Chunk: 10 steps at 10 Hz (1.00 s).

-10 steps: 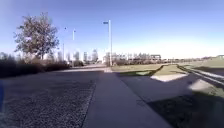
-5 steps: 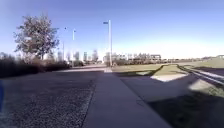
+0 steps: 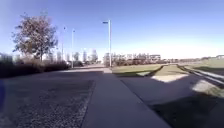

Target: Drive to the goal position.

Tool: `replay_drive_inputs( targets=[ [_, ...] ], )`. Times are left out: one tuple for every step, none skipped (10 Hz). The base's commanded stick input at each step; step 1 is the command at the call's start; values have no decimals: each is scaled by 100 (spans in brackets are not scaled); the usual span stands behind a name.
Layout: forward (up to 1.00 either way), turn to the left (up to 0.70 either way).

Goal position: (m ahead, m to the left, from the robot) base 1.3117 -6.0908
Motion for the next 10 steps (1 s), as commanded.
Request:
replay_drive_inputs(
  targets=[
    [70,0],
    [70,0],
    [70,0],
    [70,0],
    [70,0],
    [70,0],
    [70,0],
    [70,0],
    [70,0],
    [70,0]
  ],
)
